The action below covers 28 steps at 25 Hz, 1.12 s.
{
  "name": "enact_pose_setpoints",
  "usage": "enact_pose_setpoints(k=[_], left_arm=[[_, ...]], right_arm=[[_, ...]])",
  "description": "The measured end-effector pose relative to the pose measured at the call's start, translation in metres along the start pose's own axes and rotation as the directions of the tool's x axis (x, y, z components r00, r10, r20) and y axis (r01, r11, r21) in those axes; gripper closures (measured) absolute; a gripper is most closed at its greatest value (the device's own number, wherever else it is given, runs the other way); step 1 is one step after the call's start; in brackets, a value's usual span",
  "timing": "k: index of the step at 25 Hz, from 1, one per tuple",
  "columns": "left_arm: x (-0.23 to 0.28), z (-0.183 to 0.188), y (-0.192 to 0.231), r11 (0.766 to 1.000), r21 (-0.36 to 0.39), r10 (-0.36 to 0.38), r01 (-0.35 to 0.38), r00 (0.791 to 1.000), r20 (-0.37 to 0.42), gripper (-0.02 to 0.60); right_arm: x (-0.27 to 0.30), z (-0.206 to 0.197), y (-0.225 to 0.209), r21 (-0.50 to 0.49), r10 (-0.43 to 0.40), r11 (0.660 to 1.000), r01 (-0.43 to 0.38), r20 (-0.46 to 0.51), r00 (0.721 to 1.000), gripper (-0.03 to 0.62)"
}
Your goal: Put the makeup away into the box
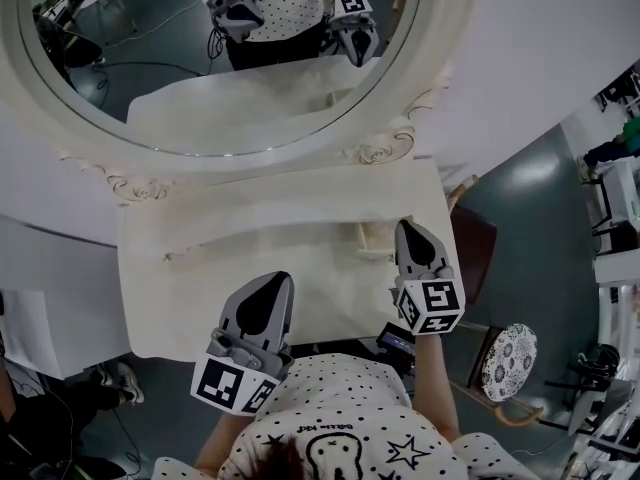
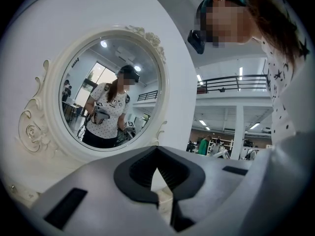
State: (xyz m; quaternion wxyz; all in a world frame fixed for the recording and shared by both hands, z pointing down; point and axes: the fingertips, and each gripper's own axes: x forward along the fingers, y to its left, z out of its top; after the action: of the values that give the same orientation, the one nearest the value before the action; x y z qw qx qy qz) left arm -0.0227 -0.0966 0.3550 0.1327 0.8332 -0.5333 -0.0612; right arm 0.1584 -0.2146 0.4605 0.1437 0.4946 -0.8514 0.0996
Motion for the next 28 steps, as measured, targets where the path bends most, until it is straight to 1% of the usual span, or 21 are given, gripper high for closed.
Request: enact_pose_setpoints(k=[4,8,12,15,19,25,28], left_arm=[[-0.003,0.004,0.001,1.0,0.009,-0.001,0.001,1.0,0.011,0.586],[-0.007,0.009,0.003,1.0,0.019,-0.001,0.0,1.0,0.02,0.586],[-0.013,0.015,0.006,0.999,0.032,-0.002,0.001,0.999,0.035,0.586],[-0.019,0.02,0.008,0.999,0.044,-0.005,0.003,0.999,0.043,0.586],[-0.028,0.023,0.008,0.999,0.054,-0.009,0.006,0.999,0.048,0.586],[-0.043,0.024,0.008,0.998,0.056,-0.016,0.013,0.998,0.057,0.586],[-0.051,0.021,0.007,0.999,0.05,-0.02,0.017,0.998,0.051,0.586]], right_arm=[[-0.019,0.038,0.014,0.004,0.02,1.0,-0.021,0.091,0.996,0.588],[-0.037,0.067,0.027,0.02,0.034,0.999,-0.037,0.157,0.987,0.588],[-0.057,0.094,0.043,0.003,0.071,0.997,-0.074,0.224,0.972,0.588],[-0.071,0.108,0.056,-0.016,0.1,0.995,-0.1,0.257,0.961,0.588],[-0.086,0.11,0.07,-0.03,0.114,0.993,-0.11,0.261,0.959,0.588],[-0.106,0.098,0.09,-0.002,0.117,0.993,-0.12,0.242,0.963,0.588],[-0.112,0.089,0.101,-0.009,0.122,0.992,-0.123,0.229,0.966,0.588]])
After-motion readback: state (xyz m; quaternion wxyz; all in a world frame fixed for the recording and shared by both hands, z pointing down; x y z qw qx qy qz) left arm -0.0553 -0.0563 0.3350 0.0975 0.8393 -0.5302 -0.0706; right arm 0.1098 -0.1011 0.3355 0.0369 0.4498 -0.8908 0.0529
